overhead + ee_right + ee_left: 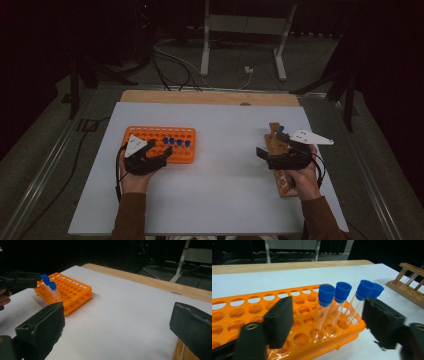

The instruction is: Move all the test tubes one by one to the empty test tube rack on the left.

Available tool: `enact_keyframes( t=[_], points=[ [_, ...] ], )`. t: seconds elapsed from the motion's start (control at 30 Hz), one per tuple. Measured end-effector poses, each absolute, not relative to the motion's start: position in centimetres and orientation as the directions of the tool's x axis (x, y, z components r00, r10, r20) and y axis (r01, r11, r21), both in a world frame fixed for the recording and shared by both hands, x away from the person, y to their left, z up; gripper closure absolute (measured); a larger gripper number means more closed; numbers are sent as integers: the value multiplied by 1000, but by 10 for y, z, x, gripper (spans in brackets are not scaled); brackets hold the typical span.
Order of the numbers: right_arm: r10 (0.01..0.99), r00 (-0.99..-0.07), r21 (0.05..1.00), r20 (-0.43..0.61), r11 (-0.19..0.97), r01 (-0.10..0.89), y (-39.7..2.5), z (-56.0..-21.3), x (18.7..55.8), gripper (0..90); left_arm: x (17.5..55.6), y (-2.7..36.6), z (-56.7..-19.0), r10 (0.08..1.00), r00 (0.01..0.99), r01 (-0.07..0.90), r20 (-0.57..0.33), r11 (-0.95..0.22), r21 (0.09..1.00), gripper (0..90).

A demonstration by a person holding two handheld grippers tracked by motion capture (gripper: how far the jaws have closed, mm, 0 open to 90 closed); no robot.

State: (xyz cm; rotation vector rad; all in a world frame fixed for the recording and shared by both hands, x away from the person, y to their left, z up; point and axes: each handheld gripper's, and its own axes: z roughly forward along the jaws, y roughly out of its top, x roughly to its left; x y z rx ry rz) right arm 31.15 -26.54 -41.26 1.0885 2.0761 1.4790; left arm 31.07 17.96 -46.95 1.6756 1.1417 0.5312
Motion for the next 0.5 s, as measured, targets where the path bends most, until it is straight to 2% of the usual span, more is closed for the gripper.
enact_keyframes(
  t=[0.17,0.3,0.5],
  points=[
    [766,-629,916,131,150,372,-266,-412,312,0,308,180,-466,881,450,403,-145,-56,913,147],
    [776,-618,918,125,145,368,-269,-409,311,0,308,180,-464,878,456,399,-144,-57,915,20],
    [781,-618,924,86,170,344,-268,-400,313,0,308,178,-462,872,467,391,-144,-58,919,7]
  ],
)
